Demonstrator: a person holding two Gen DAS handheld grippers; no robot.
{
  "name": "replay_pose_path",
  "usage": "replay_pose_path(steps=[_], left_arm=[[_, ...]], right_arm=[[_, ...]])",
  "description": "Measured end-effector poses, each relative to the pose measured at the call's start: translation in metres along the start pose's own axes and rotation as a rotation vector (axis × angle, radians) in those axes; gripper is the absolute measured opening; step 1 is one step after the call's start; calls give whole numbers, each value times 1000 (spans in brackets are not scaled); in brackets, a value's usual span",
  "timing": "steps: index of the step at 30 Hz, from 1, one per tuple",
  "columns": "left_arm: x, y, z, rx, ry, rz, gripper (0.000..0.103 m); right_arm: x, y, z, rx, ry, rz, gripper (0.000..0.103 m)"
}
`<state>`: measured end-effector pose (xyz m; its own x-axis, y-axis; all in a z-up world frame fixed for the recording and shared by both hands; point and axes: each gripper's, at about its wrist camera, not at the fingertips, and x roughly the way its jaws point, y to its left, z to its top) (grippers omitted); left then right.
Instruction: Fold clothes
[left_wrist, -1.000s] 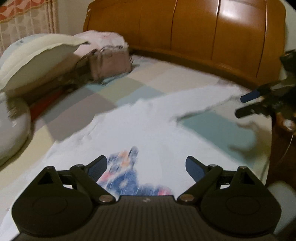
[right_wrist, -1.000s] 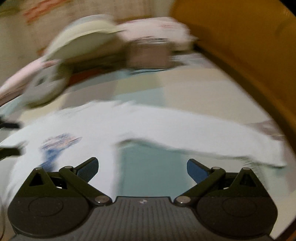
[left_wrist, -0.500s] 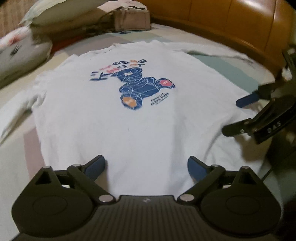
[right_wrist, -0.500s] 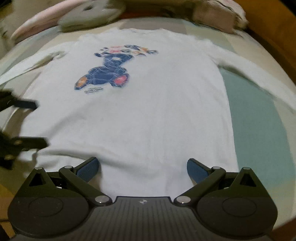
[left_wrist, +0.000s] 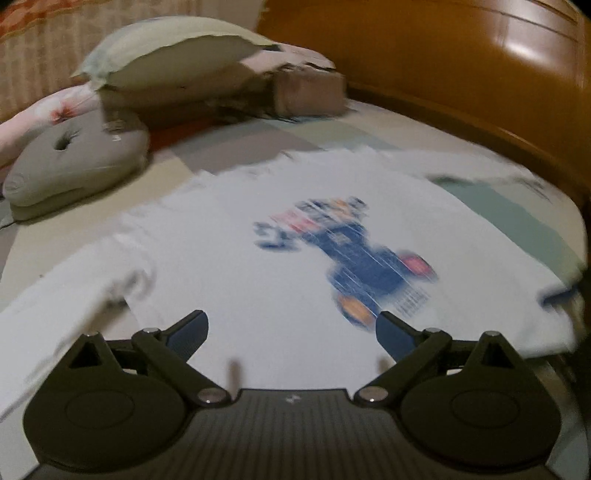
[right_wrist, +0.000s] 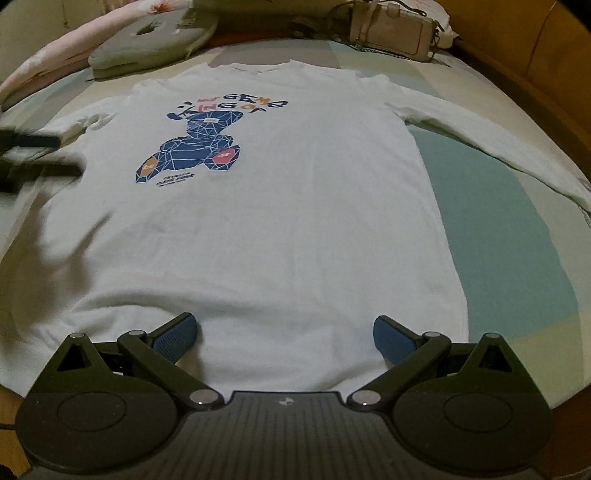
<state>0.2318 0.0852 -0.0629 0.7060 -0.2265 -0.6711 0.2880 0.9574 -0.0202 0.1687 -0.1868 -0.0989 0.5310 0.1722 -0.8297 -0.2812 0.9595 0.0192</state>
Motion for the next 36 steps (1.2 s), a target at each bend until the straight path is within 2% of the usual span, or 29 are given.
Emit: replay_pose_path(steps=[2, 5, 8, 11, 13, 14, 18, 21, 24, 26, 28, 31, 33, 36], left_arm=[[17, 15, 6, -42, 0, -18, 97], [42, 31, -1, -146, 76, -20, 97], [38, 31, -22, -184, 84, -21, 99], [27, 26, -23, -143, 137, -26, 99], [21, 33, -12, -145, 155, -51, 99], [18, 41, -4, -147, 125, -61, 99], [22, 77, 35, -141, 7, 30, 99], [47, 122, 52, -243, 1, 53, 99], [80, 159, 49, -380, 66, 41, 99], [90, 180, 40, -452, 67, 85, 98], [91, 200, 34, -476, 28, 198, 98], [80, 218, 32, -541, 7, 205, 97], [65, 206, 35, -510, -7, 224, 97], [44, 176, 31, -364, -41, 239, 98]], right_arm=[[0, 1, 1, 11, 6, -6, 103], [-1, 0, 5, 32, 5, -10, 103], [-2, -1, 8, 54, 1, -11, 103], [-4, -4, 15, 77, -17, -13, 103], [-7, -4, 21, 86, -49, -14, 103], [-9, -3, 24, 87, -70, -12, 103], [-12, -3, 30, 92, -113, 1, 103], [-9, -5, 29, 98, -113, 4, 103], [-6, -10, 26, 110, -98, 4, 103], [-4, -14, 25, 129, -87, 10, 103], [-1, -17, 24, 139, -78, 9, 103], [3, -19, 24, 153, -66, 6, 103], [5, -19, 25, 162, -65, 18, 103], [6, -15, 26, 159, -62, 25, 103]])
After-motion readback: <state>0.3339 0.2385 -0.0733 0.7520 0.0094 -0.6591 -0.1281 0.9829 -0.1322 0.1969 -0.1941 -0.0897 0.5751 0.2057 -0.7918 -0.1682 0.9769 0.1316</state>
